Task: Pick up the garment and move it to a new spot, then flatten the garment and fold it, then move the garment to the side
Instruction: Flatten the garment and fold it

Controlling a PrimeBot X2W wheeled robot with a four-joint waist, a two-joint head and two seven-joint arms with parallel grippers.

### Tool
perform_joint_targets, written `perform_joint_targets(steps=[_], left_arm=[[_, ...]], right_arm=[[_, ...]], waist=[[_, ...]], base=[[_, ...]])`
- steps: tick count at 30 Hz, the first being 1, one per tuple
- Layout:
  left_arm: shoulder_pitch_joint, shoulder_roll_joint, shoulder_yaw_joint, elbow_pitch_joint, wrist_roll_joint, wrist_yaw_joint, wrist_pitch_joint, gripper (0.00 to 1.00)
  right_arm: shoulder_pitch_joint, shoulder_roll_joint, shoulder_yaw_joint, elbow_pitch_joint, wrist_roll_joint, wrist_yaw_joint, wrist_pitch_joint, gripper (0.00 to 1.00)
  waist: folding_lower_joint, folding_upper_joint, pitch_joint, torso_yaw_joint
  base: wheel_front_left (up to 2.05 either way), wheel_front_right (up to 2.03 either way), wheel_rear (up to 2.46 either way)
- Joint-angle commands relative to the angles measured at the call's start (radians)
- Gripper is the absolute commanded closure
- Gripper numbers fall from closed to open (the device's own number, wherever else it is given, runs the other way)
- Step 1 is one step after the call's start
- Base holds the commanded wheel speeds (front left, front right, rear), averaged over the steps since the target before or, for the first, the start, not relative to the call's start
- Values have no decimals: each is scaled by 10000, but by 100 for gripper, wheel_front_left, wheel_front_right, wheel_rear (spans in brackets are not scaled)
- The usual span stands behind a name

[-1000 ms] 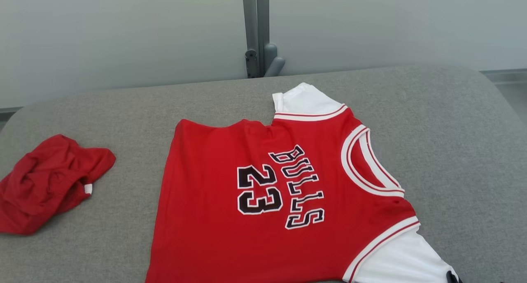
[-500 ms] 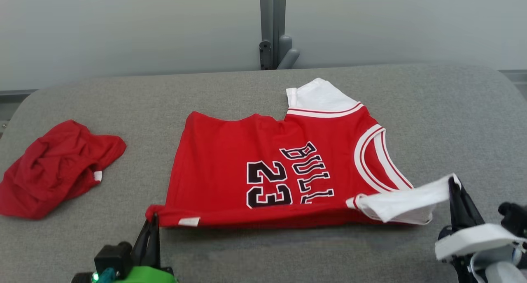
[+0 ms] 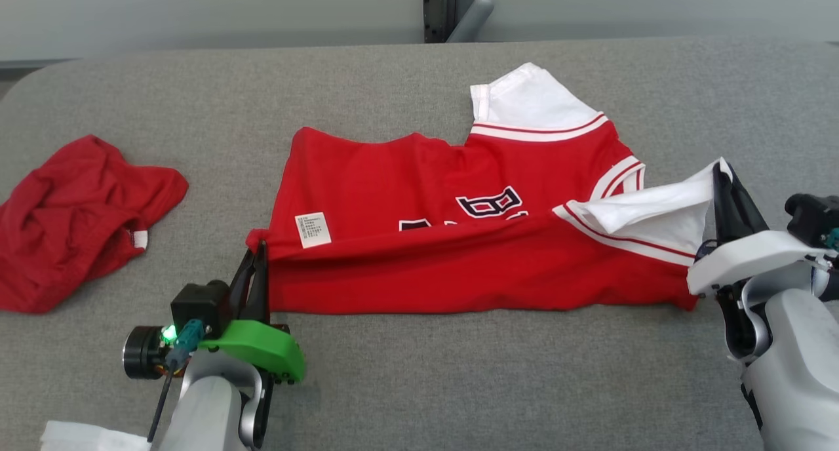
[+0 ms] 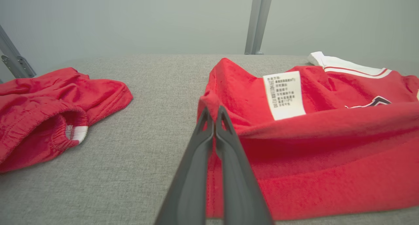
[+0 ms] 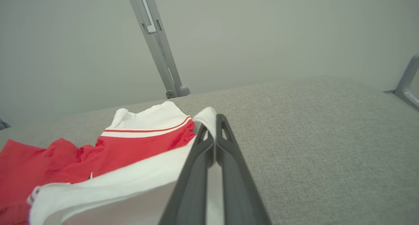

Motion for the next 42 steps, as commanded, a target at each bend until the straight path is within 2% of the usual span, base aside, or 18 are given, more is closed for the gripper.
perform_joint_targets(steps=[1, 7, 9, 10, 13, 18, 24, 31, 39, 40, 41, 42], left_arm=[[-265, 56, -6, 58, 11, 74, -2, 100], [-981, 53, -95, 325, -5, 130, -2, 100], [-1215, 56, -56, 352, -116, 199, -2, 21], [-1255, 54, -51, 341, -174, 215, -2, 0], [-1227, 54, -13, 165, -128, 382, -2, 0], [-428, 46, 28, -309, -286, 632, -2, 0], [648, 46, -59, -728, -515, 743, -2, 0], [1190, 51, -124, -795, -416, 747, -2, 0], [978, 51, -109, -761, -364, 709, -2, 0], [960, 51, -110, -748, -364, 701, -2, 0], [941, 52, -103, -734, -359, 696, -2, 0], [927, 51, -102, -722, -341, 694, -2, 0]], right_arm=[[-206, -62, -14, 67, -82, -18, -32, 100], [-967, -66, -51, 578, -422, -18, -32, 100], [-1205, 50, -247, 812, -474, -18, -32, 0], [-1282, 65, -290, 820, -535, -18, -32, 0], [-1285, 150, -564, 512, -671, -18, -32, 0], [-333, 368, -990, -288, -635, -18, -32, 0], [1284, 339, -365, -611, -396, -16, -31, 0], [1964, 275, 151, -170, -61, -16, -32, 0], [1593, 372, 1005, 1271, 278, -9, 9, 0], [1523, 366, 1100, 1422, 327, -9, 32, 20], [1449, 343, 1185, 1508, 363, -9, 41, 72], [1404, 325, 1248, 1558, 419, -9, 41, 100]], waist=[[0, 61, 513, 111], [0, 61, 1085, 189], [0, 61, 1241, 190], [0, 61, 1271, 187], [0, 61, 1291, 160], [0, 61, 1046, 76], [0, 61, 714, -81], [0, 61, 672, -225], [0, 61, 682, -52], [0, 61, 688, -33], [0, 61, 693, -15], [0, 61, 694, -1]], base=[[0, 0, 0], [0, 0, 0], [0, 0, 0], [0, 0, 0], [0, 0, 0], [0, 0, 0], [0, 0, 0], [0, 0, 0], [0, 0, 0], [0, 0, 0], [0, 0, 0], [0, 0, 0]])
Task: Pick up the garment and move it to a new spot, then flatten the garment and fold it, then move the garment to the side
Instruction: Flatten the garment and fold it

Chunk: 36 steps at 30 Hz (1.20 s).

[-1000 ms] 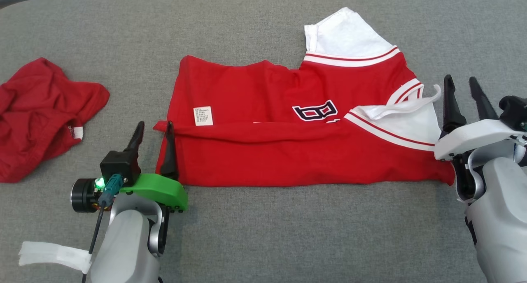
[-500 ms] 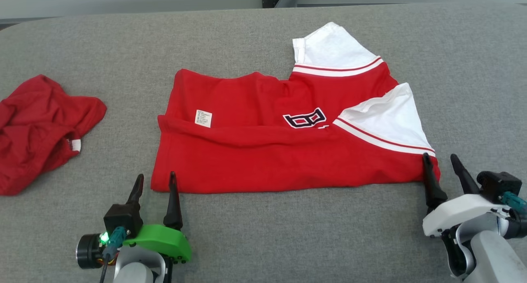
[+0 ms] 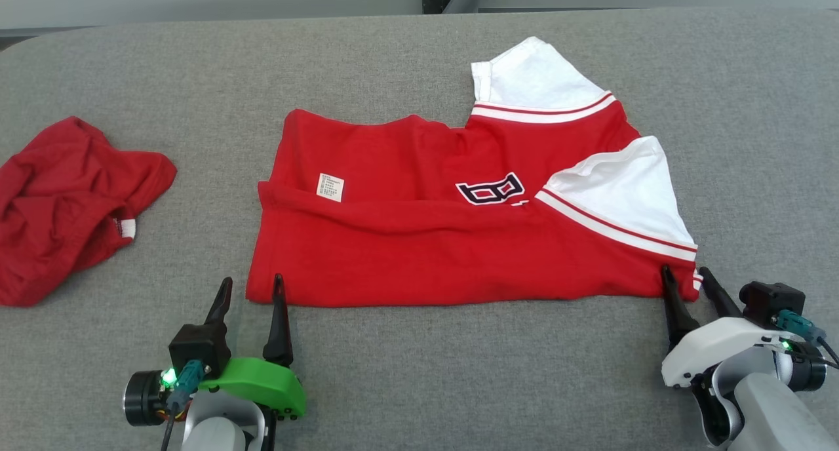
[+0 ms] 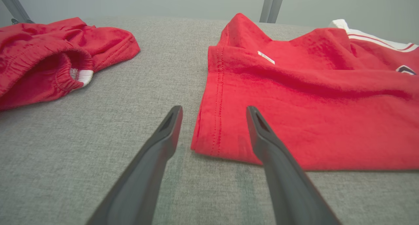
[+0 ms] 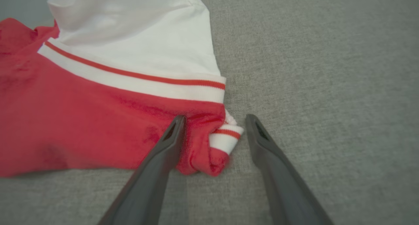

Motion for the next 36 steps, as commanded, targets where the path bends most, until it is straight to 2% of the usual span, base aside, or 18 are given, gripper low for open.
perform_joint_targets(steps=[1, 9, 17, 18, 19, 20, 28, 36], left_arm=[[-140, 47, 56, 41, 84, -27, -2, 0], [-290, 45, 206, 308, -130, -107, -2, 0], [-642, 45, 201, 1561, -639, -378, -2, 0], [-686, 45, 165, 1717, -723, -417, -2, 9], [-724, 45, 124, 1832, -806, -444, 0, 61], [-766, 45, 72, 1918, -812, -474, 4, 100], [-645, 48, -115, 1888, -851, -611, 4, 100], [746, 57, 360, 1196, -395, -567, -2, 100]], right_arm=[[43, 95, 167, 221, 79, 3, 133, 100], [-29, -208, 17, -379, 213, -8, 85, 100], [-23, -111, 26, -942, 228, -6, 72, 100], [-8, -106, 40, -982, 223, -6, 72, 100], [8, -93, 46, -1024, 226, -6, 72, 100], [23, -89, 46, -1053, 239, -6, 72, 100], [277, -27, -170, -1062, 258, -6, 72, 100], [1057, 81, -727, -786, 142, -8, 72, 100]], waist=[[0, 62, 7, 20], [0, 62, 61, -53], [0, 62, 152, -290], [0, 62, 156, -308], [0, 62, 157, -320], [0, 62, 166, -330], [0, 62, -44, -195], [0, 62, -1406, -25]], base=[[0, 0, 0], [0, 0, 0], [0, 0, 0], [0, 0, 0], [0, 0, 0], [0, 0, 0], [0, 0, 0], [0, 0, 0]])
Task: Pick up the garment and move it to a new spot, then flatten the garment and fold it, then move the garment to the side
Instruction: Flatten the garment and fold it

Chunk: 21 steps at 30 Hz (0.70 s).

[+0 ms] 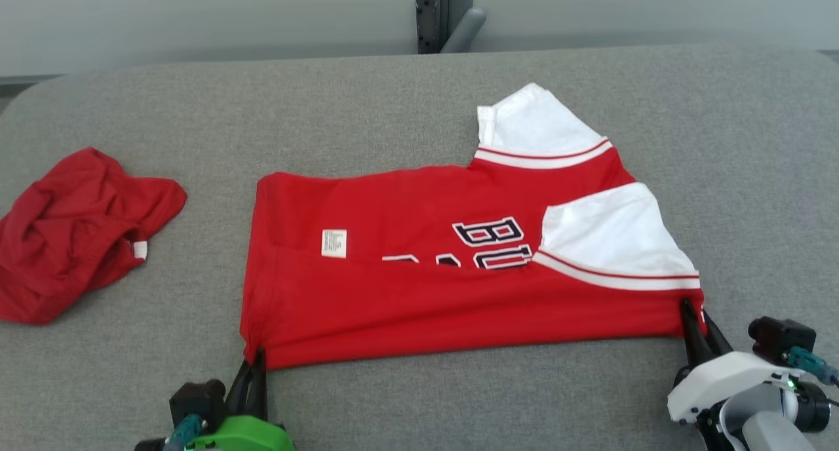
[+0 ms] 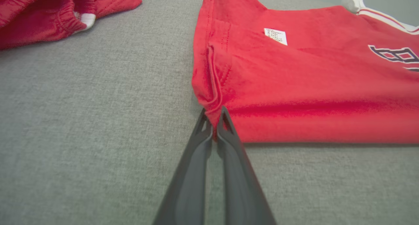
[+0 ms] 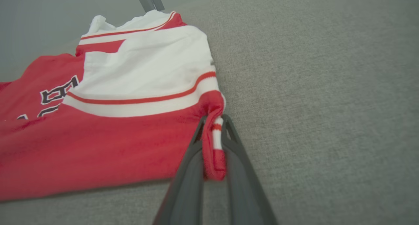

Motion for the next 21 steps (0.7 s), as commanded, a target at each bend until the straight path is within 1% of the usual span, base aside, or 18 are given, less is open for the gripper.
perform_joint_targets(steps=[1, 4, 7, 13, 14, 15, 16, 17, 18, 21], left_arm=[[248, 76, 147, -35, 45, 34, -2, 100], [1007, 84, 320, -86, 101, 75, -2, 100], [1632, 93, 501, -182, 39, 145, -2, 100], [2529, 96, 254, -245, 115, 78, -2, 100], [2588, 96, 222, -227, 51, 101, -2, 78], [2616, 95, 176, -206, -19, 123, -2, 41], [2602, 95, 145, -218, -59, 139, -3, 0], [2544, 95, 120, -240, -87, 144, -2, 0], [2421, 93, 98, -327, -21, 160, -2, 0], [2055, 63, 188, -772, -4, 326, -3, 0]], right_arm=[[224, -68, -122, 40, 31, -21, -4, 100], [846, -43, -214, -10, 51, -26, -6, 100], [1443, -4, -372, -170, 133, -32, -7, 100], [2449, 111, -491, -507, 248, -32, -18, 100], [2497, 123, -530, -535, 278, -32, -18, 100], [2532, 145, -571, -565, 309, -32, -18, 85], [2561, 176, -583, -558, 326, -31, -18, 85], [2533, 190, -584, -590, 309, -31, -18, 0], [2450, 120, -542, -698, 111, -24, -18, 0], [2134, 221, -819, -991, -12, -17, -17, 0]], waist=[[0, 61, -721, 94], [0, 61, -1315, 121], [0, 61, -1607, 173], [0, 61, -1730, 224], [0, 61, -1700, 216], [0, 61, -1661, 210], [0, 61, -1616, 208], [0, 61, -1559, 207], [0, 61, -1498, 209], [0, 61, -1248, 207]], base=[[0, 0, 0], [0, 0, 0], [0, 0, 0], [0, 0, 0], [0, 0, 0], [0, 0, 0], [0, 0, 0], [0, 0, 0], [0, 0, 0], [0, 0, 0]])
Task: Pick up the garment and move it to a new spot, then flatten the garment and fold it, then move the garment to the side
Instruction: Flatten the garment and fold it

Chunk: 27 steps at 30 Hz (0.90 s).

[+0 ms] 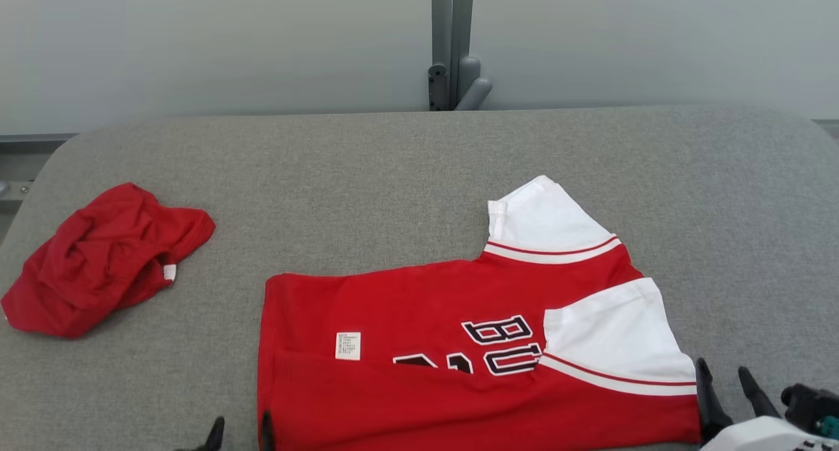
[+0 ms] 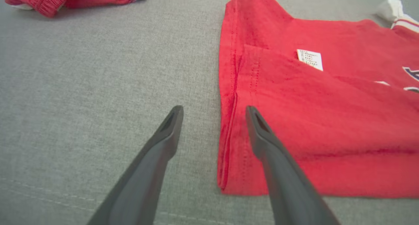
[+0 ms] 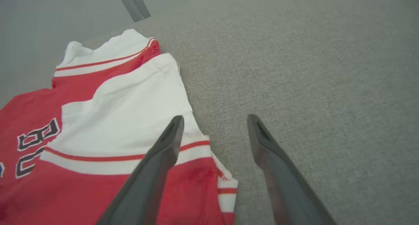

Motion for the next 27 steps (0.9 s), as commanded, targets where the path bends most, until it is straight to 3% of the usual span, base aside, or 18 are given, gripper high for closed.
perform_joint_targets(steps=[1, 6, 14, 20, 27], left_arm=[[-483, 46, 136, -358, 81, 92, -3, 0], [-1644, 48, 466, -475, 350, 44, -3, 0], [-4217, 118, 744, 1519, 826, -184, -3, 0], [-5437, 83, 711, 2666, 873, -351, -3, 0], [-5805, 58, 559, 3236, 1087, -433, -3, 0]], right_arm=[[-365, 18, -207, -257, -148, -13, -32, 0], [-1133, 102, -524, -625, -488, -13, -32, 0], [-2503, 168, 163, -818, -661, -13, -32, 0], [-3091, 39, 510, -883, -595, -13, -32, 0], [-3514, -163, 683, -843, -636, -13, -32, 0]], waist=[[0, 61, 325, -6], [0, 61, 911, 0], [0, 61, 1754, -173], [0, 61, 2245, -281], [0, 61, 2546, -344]], base=[[0, 0, 0], [0, 0, 0], [0, 0, 0], [0, 0, 0], [0, 0, 0]])
